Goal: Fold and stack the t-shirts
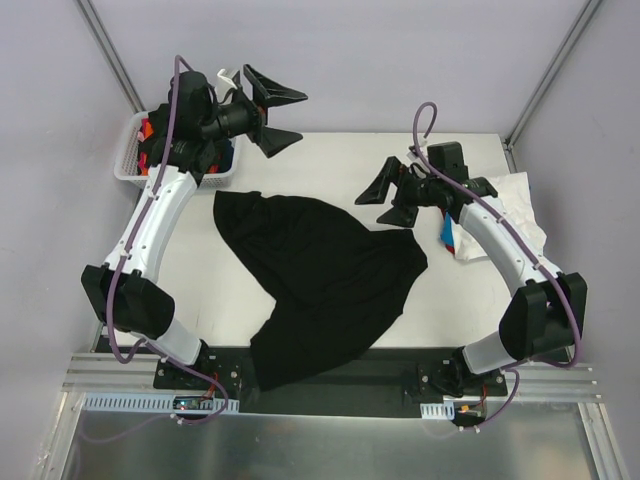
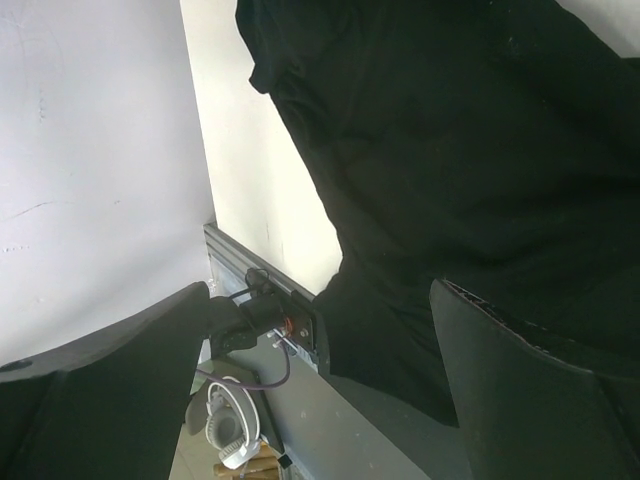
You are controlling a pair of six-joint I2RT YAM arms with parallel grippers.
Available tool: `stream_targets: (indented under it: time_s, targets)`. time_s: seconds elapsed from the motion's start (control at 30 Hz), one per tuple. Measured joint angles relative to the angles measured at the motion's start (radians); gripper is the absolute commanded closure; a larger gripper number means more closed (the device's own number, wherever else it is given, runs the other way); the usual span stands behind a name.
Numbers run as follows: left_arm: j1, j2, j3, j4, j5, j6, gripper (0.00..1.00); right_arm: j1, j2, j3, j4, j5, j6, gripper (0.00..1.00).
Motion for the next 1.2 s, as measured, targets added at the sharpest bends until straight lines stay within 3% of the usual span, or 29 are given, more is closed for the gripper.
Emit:
stream_targets:
  time_s: [0.3, 0.43, 0.5, 0.53, 0.63, 0.67, 0.7, 0.73, 0.77, 0.93, 1.07, 1.2]
  targets:
    - [0.0, -0.03, -0.014, 0.024, 0.0, -0.001, 0.09, 0.011, -0.015, -0.087, 0.005, 0.019, -0.013, 0.04]
    - [0.001, -0.095, -0.135, 0.043, 0.002, 0.012, 0.09, 0.018, -0.06, -0.132, -0.005, 0.015, -0.022, 0.03]
    - [0.001, -0.146, -0.231, 0.042, 0.004, 0.024, 0.07, 0.018, -0.092, -0.143, -0.016, -0.001, -0.018, 0.29]
    - [0.001, -0.172, -0.28, 0.036, 0.004, 0.034, 0.07, 0.018, -0.112, -0.144, -0.03, -0.004, -0.018, 0.61]
    - [0.001, -0.25, -0.417, -0.041, -0.011, 0.099, 0.08, 0.018, -0.174, -0.122, -0.124, 0.025, -0.04, 0.93]
    - [0.0, -0.276, -0.459, -0.082, -0.031, 0.14, 0.09, 0.018, -0.188, -0.096, -0.19, 0.055, -0.057, 0.93]
    - [0.0, -0.299, -0.491, -0.136, -0.053, 0.182, 0.09, 0.019, -0.194, -0.069, -0.244, 0.092, -0.075, 0.83]
    - [0.0, -0.318, -0.514, -0.193, -0.08, 0.23, 0.09, 0.02, -0.196, -0.033, -0.305, 0.133, -0.095, 0.43]
    - [0.0, -0.331, -0.53, -0.245, -0.108, 0.279, 0.08, 0.02, -0.196, -0.005, -0.354, 0.177, -0.119, 0.33]
    - [0.0, -0.341, -0.575, -0.476, -0.283, 0.531, 0.06, 0.02, -0.212, -0.052, -0.458, 0.34, -0.222, 0.19]
    - [0.0, -0.308, -0.623, -0.564, -0.367, 0.648, 0.05, -0.003, -0.191, -0.166, -0.472, 0.379, -0.276, 0.19]
    - [0.0, -0.252, -0.642, -0.618, -0.411, 0.716, 0.06, -0.106, -0.103, -0.214, -0.438, 0.361, -0.315, 0.21]
